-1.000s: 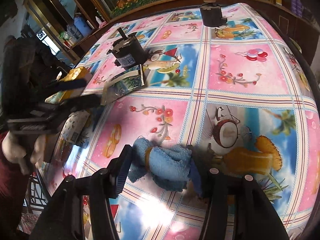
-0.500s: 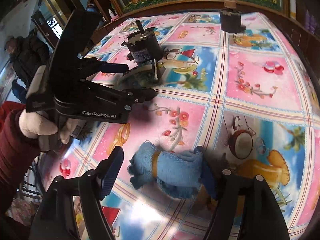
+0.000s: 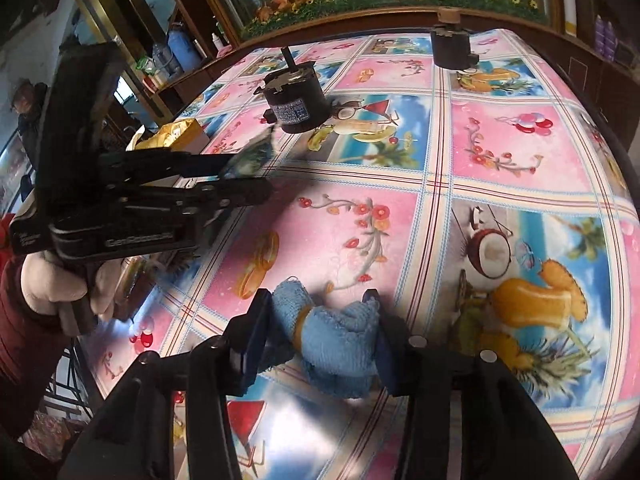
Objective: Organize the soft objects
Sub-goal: 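Carry the clear bag with left and blue towel with right into the tray, open both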
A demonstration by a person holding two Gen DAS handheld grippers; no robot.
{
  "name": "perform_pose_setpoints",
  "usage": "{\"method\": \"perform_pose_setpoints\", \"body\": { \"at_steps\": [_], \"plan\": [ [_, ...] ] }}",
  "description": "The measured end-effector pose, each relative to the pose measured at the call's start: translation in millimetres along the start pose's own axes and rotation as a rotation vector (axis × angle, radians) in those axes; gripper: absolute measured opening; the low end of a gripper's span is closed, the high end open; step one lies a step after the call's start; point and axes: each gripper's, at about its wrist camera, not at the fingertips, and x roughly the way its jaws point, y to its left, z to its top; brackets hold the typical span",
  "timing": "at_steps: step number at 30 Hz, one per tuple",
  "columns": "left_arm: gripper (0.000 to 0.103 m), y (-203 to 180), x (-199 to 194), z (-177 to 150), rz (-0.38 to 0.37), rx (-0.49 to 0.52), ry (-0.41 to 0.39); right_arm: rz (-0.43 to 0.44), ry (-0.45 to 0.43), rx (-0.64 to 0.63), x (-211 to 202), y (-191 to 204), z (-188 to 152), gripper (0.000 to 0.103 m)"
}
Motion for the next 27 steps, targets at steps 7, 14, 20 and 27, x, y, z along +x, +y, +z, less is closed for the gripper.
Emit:
{"method": "perform_pose_setpoints", "body": {
  "at_steps": [7, 14, 20, 27],
  "plan": [
    [0.051, 0, -71, -28, -0.05, -0.098, -0.121, 0.008, -0.064, -0.044, -25, 26, -3, 0.046],
    [0.051, 30, -146, -80, -0.027, -0.241, -0.228, 0.063, -0.086, -0.12, -34, 75, -5, 0.046],
    [0.051, 83, -190, -132, 0.075, -0.414, -0.272, 0.126, -0.089, -0.195, -31, 131, -2, 0.046],
    [0.051, 132, -194, -181, 0.17, -0.581, -0.258, 0.225, -0.064, -0.257, -6, 193, 6, 0.047]
  ]
}}
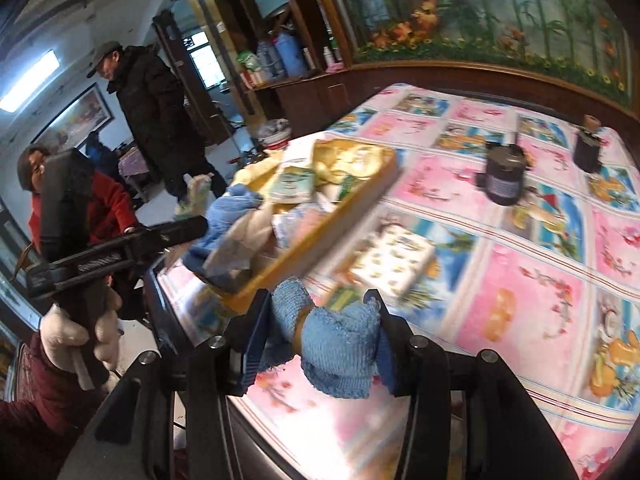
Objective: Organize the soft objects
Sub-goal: 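Carry the clear bag with left and blue towel with right into the tray, open both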
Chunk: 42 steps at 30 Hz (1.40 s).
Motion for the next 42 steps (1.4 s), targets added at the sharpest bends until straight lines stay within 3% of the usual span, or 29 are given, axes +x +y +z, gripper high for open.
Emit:
{"method": "perform_pose_setpoints", "body": {
  "at_steps": [2, 6, 11, 16, 18, 20, 23, 29, 37, 42],
  "plan": [
    [0.051, 11, -1, -3, 0.04, -0.01, -0.009, 0.029, 0.017, -0.001, 15, 11, 7, 0.047],
    [0.051, 29, 5, -2, 0.024, -0.063, -0.005, 0.039, 0.025, -0.011, 44, 27, 33, 0.047],
    [0.052, 32, 24, 9, 0.018, -0.053, 0.006, -0.017, 0.031, 0.011, 79, 23, 71, 0.047],
    [0.054, 30, 46, 22, 0.076, -0.037, 0.019, -0.088, 0.048, 0.059, 118, 5, 100, 0.048],
    [0.059, 28, 49, 23, 0.076, -0.031, 0.018, -0.106, 0.057, 0.082, 132, -2, 107, 0.049],
    [0.071, 26, 50, 23, 0.075, -0.025, 0.007, -0.107, 0.064, 0.109, 144, -8, 111, 0.054],
    [0.071, 25, 51, 22, 0.066, -0.024, -0.01, -0.083, 0.076, 0.152, 156, -17, 114, 0.059],
    [0.071, 23, 41, 21, 0.074, -0.041, -0.046, -0.054, 0.047, 0.139, 154, -19, 118, 0.078],
    [0.071, 5, -2, 14, 0.188, -0.009, -0.217, 0.041, -0.038, 0.157, 115, -11, 119, 0.082],
    [0.072, -11, -15, 6, 0.275, 0.017, -0.25, 0.151, -0.078, 0.164, 85, 2, 110, 0.084]
  ]
}}
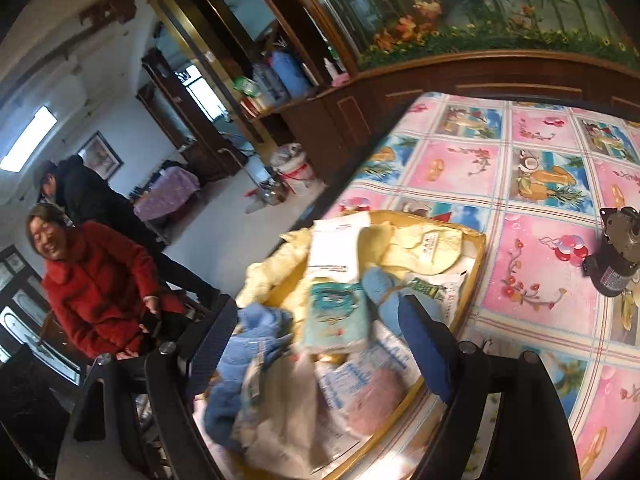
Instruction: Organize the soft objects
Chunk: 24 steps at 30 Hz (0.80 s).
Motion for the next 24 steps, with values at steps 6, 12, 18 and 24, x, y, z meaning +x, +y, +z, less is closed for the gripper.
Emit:
{"method": "perform_pose_setpoints", "body": {
  "at_steps": [6, 12, 18, 24],
  "plan": [
    [0.072, -15, -21, -5, 0.148, 0.047, -0.053, 0.094, 0.006, -0.012, -24, 17, -22, 0.084],
    [0.072, -38, -33, -11, 0.26, 0.107, -0.097, 0.085, 0.001, -0.039, -48, 13, -54, 0.085],
    [0.072, -58, -32, -17, 0.267, 0.161, -0.081, 0.034, -0.004, -0.034, -69, -10, -77, 0.085],
    [0.072, -74, -29, -22, 0.263, 0.186, -0.056, 0.002, -0.014, 0.022, -79, -37, -89, 0.085]
  ]
}}
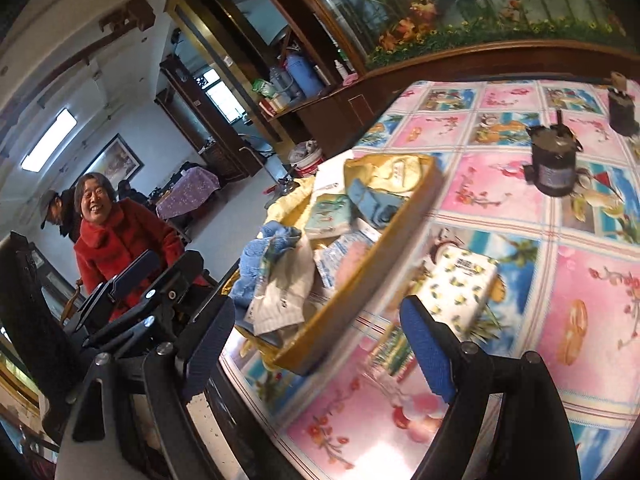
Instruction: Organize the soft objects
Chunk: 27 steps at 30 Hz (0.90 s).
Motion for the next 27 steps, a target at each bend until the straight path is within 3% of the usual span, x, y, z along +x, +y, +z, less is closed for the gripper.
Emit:
{"method": "perform_pose_setpoints", "body": {
  "at_steps": [19, 27],
  "plan": [
    [0.072, -11, 15, -9, -0.033, 0.009, 0.061, -0.034, 0.024, 0.064, 2, -29, -19, 0.084],
    [0.072, -8, 9, -11, 0.009, -0.028, -0.001, -0.065, 0.027, 0.042, 2, -29, -25, 0.084]
  ]
}}
